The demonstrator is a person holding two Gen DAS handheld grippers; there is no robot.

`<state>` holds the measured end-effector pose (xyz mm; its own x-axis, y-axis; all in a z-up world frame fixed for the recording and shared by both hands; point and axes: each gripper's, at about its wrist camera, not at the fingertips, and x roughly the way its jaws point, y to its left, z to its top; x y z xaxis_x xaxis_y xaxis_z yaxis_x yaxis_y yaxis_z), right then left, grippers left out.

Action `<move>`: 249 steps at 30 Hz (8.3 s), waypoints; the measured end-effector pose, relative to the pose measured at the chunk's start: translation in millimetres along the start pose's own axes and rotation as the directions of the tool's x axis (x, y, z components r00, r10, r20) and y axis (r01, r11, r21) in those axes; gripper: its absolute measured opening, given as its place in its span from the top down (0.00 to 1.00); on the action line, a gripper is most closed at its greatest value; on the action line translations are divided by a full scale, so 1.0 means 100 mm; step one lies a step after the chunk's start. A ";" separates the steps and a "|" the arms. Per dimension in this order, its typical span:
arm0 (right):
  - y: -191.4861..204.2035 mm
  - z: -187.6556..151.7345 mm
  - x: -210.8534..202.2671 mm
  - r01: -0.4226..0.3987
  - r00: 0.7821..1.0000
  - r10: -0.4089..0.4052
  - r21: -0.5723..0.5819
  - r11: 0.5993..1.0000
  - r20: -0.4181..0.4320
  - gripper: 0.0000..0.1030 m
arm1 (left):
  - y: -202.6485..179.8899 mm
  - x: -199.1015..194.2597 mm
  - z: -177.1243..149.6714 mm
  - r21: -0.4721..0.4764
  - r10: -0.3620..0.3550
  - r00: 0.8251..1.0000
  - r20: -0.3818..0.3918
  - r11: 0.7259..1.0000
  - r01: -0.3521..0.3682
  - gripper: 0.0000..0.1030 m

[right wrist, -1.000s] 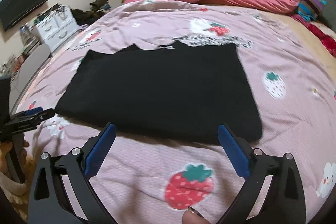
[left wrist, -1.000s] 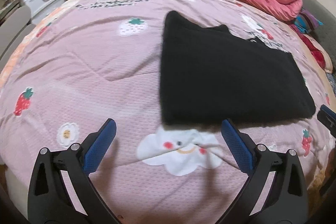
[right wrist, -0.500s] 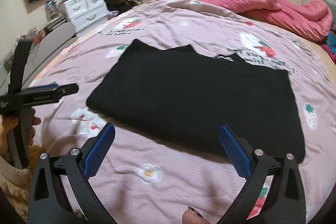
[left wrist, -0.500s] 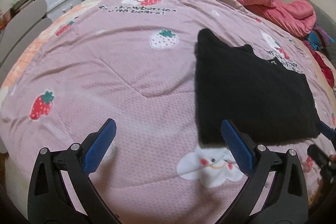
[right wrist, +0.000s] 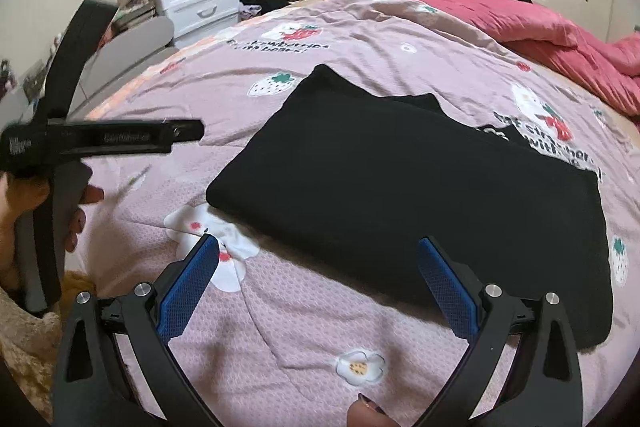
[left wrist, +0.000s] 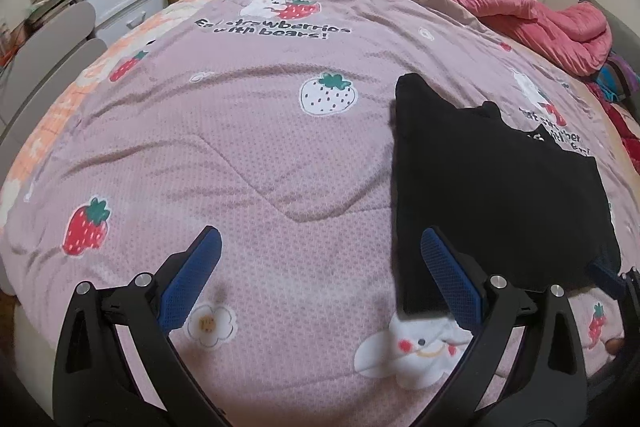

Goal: Fold small clothes

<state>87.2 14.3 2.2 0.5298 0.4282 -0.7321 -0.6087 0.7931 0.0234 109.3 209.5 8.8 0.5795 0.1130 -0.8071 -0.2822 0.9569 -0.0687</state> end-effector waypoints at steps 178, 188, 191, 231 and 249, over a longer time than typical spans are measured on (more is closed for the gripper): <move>-2.63 -1.15 -0.87 0.060 0.997 -0.074 0.622 0.781 -0.003 0.75 | -2.68 0.36 -0.35 0.281 -0.389 0.897 -0.210 0.854 0.437 0.17; -2.37 -1.10 -1.29 0.171 0.973 -0.226 0.546 0.820 0.035 0.24 | -2.64 0.19 -0.43 0.296 -0.394 0.899 -0.191 0.850 0.435 0.17; -2.23 -1.07 -1.50 0.204 0.954 -0.287 0.508 0.837 0.090 0.11 | -2.62 0.06 -0.44 0.302 -0.406 0.898 -0.171 0.846 0.440 0.15; -1.09 -1.80 -1.84 0.357 0.852 -0.472 0.405 0.842 0.229 0.04 | -1.83 -0.58 -1.28 0.319 -0.436 0.900 0.022 0.856 0.407 0.09; -1.14 -1.85 -1.62 0.369 0.864 -0.468 0.402 0.838 0.184 0.04 | -1.76 -0.46 -1.33 0.304 -0.398 0.917 0.027 0.877 0.372 0.09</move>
<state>-39.0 -225.5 -8.2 0.8514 0.0782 -0.5186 -0.0774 0.9967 0.0233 30.8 0.3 -19.7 0.6640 -0.2705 -0.6970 0.2007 0.9625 -0.1824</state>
